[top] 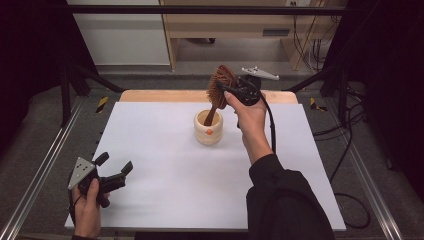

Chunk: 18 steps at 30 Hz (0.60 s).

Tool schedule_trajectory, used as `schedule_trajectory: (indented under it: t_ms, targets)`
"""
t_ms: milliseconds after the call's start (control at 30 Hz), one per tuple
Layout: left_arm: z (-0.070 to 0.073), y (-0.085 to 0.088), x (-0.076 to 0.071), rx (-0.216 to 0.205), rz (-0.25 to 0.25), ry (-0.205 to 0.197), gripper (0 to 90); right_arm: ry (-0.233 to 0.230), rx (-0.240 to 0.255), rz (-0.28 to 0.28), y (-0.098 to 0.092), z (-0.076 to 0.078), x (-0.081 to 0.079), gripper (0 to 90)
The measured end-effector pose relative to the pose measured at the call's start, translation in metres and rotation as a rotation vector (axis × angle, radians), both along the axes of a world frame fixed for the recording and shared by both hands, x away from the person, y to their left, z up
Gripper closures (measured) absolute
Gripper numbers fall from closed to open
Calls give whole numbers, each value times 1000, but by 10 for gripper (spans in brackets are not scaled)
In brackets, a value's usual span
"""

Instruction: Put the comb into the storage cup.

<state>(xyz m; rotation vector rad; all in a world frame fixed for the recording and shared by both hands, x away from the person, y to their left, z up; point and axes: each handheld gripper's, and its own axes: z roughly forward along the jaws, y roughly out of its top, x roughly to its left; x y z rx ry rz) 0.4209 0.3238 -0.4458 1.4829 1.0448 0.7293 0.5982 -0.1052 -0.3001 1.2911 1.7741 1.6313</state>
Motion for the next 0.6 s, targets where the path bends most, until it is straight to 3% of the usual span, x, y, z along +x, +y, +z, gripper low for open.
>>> schedule_trajectory:
  t_ms: [600]
  targets:
    - [0, 0, 0, 1, -1, 0, 21, 17, 1, -4, 2, -13, 2, 528]
